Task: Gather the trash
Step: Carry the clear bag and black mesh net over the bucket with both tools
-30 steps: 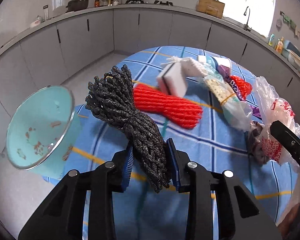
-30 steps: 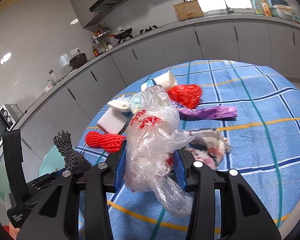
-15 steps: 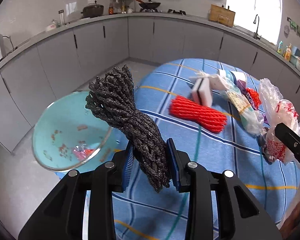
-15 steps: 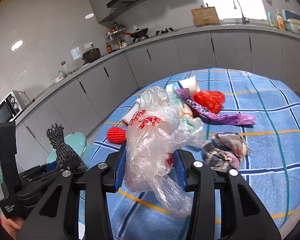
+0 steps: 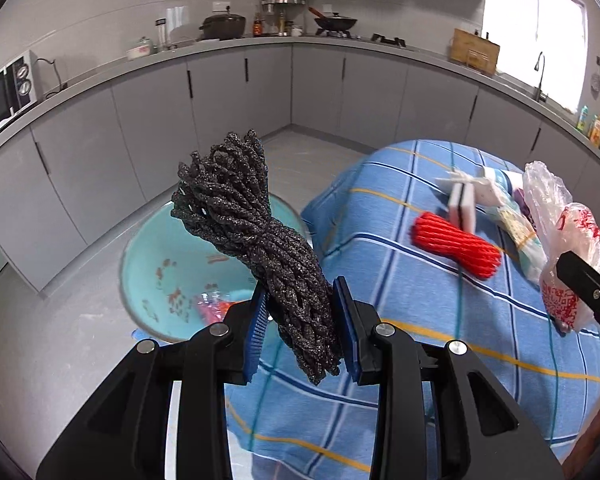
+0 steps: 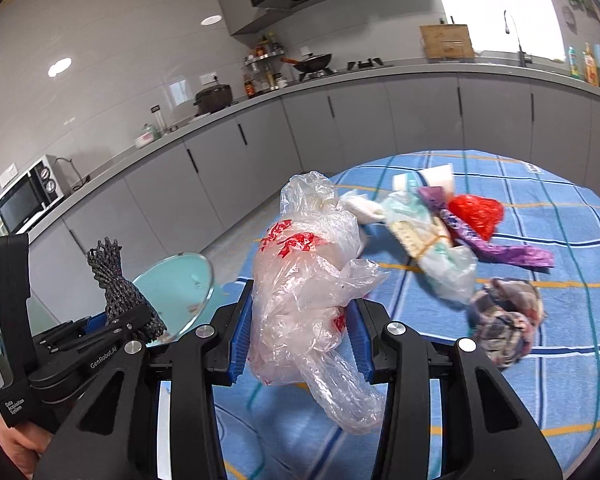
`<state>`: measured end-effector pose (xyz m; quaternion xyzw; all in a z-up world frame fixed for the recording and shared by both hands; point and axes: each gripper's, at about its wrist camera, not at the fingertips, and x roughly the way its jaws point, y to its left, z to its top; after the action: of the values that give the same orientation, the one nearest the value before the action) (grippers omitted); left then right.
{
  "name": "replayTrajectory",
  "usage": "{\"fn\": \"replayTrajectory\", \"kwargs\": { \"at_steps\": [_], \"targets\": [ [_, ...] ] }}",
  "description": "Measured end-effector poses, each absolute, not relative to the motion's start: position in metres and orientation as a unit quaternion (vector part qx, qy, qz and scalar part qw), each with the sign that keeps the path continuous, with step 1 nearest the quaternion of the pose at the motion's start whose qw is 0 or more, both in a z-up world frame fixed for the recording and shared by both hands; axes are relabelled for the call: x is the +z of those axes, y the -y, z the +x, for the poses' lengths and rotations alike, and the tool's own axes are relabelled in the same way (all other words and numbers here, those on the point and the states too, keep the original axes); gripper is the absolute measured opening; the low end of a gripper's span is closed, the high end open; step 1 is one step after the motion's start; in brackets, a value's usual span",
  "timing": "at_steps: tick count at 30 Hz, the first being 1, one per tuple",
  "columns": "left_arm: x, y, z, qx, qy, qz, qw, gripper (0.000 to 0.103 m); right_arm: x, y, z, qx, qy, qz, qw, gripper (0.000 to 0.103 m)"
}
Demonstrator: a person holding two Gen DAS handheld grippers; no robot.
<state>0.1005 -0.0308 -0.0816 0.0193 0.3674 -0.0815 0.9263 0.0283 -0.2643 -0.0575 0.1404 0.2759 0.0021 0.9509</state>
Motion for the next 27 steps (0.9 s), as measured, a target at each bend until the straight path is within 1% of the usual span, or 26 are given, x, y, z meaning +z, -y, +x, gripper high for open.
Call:
{"fn": "replayTrajectory", "kwargs": {
  "at_steps": [14, 27],
  "targets": [
    [-0.088, -0.023, 0.11, -0.04, -0.375, -0.001, 0.926, 0.033, -0.052, 0.209, 0.053, 0.058, -0.281, 0.113, 0.951, 0.043],
    [-0.104, -0.051, 0.129, -0.019, -0.389, -0.018, 0.921, 0.033, -0.059, 0.164, 0.088, 0.104, -0.301, 0.093, 0.943, 0.043]
  ]
}}
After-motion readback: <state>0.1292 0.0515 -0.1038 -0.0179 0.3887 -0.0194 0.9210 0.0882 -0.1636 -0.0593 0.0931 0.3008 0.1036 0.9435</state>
